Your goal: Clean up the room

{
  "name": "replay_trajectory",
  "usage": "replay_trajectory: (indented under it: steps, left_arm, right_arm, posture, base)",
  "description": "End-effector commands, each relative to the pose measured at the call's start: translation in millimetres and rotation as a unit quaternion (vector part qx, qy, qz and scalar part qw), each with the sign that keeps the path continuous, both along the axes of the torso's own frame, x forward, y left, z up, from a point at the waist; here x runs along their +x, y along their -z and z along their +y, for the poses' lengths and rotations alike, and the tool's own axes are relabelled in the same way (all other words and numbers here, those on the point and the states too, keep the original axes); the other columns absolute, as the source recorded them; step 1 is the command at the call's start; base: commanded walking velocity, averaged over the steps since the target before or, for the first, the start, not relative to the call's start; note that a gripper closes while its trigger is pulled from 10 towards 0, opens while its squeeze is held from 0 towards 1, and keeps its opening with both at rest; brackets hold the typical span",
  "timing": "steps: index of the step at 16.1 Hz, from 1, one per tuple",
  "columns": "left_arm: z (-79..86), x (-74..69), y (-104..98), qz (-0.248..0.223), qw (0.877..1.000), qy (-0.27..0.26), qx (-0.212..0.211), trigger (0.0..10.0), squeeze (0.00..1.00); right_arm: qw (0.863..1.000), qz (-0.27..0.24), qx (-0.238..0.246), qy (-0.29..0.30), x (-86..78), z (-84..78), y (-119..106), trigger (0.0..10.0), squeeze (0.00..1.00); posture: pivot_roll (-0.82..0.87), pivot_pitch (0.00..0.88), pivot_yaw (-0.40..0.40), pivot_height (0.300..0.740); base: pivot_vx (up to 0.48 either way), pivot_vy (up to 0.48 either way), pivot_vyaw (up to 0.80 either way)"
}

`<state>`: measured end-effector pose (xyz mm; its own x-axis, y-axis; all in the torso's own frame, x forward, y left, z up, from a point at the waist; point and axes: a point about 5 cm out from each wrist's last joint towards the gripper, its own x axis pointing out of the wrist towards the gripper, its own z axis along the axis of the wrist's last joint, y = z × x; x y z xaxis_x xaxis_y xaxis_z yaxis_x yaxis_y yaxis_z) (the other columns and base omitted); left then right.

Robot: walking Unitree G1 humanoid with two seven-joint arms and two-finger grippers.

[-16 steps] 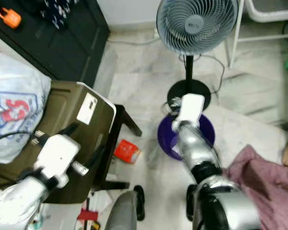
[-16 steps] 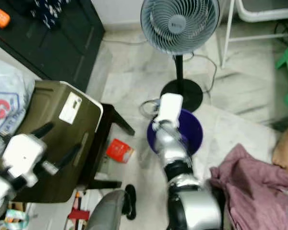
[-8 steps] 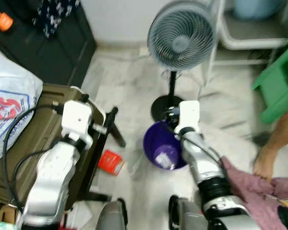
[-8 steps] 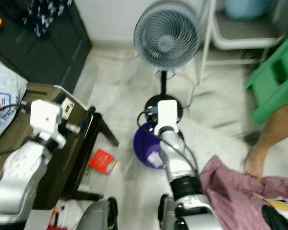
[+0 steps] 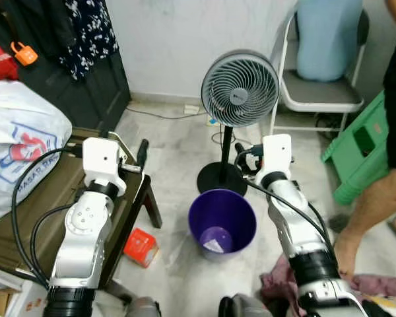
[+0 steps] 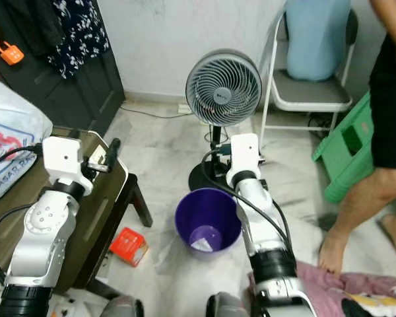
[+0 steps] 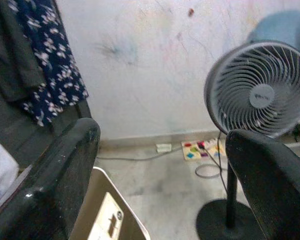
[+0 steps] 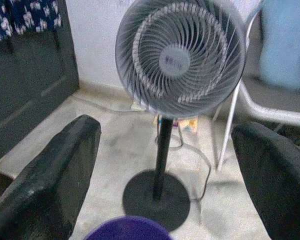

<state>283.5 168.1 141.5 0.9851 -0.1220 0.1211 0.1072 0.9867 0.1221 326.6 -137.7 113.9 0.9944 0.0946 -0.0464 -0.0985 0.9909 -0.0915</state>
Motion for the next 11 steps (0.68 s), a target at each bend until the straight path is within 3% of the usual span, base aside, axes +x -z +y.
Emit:
replay_trajectory:
  steps: [1, 2, 4, 6, 11]
  left_arm:
    - [4.4, 1.5, -1.9, -0.009, 1.000, -0.012, 0.005, 10.0, 0.00]
    - [12.8, -1.3, 2.9, -0.007, 1.000, -0.028, -0.002, 10.0, 0.00]
    - [14.5, -0.5, 4.6, -0.008, 0.999, -0.031, -0.002, 10.0, 0.00]
    - [11.3, 2.6, 2.4, -0.019, 1.000, -0.021, 0.002, 10.0, 0.00]
    - [8.5, 7.5, 1.9, -0.027, 1.000, -0.014, -0.004, 10.0, 0.00]
  right_arm:
    - [1.000, -0.014, 0.001, -0.002, -1.1, -1.9, -4.6, 10.0, 1.00]
    - [0.999, -0.028, 0.002, 0.016, -7.9, -20.0, -5.9, 10.0, 0.00]
    - [0.999, -0.023, -0.006, 0.025, -14.1, -31.3, -0.4, 10.0, 0.00]
    - [0.999, -0.034, -0.020, 0.022, -13.9, -30.3, -1.4, 10.0, 0.00]
    - [0.998, -0.053, -0.024, 0.007, -6.3, -20.2, -10.4, 10.0, 0.00]
  posture:
    - [0.02, 0.000, 0.014, 0.740]
    - [0.01, 0.000, 0.011, 0.740]
    - [0.01, 0.000, 0.014, 0.740]
    - [0.01, 0.000, 0.020, 0.740]
    - [0.00, 0.000, 0.023, 0.740]
  base:
    - [0.000, 0.000, 0.00]
    - [0.000, 0.000, 0.00]
    - [0.000, 0.000, 0.00]
    - [0.000, 0.000, 0.23]
    - [0.000, 0.000, 0.80]
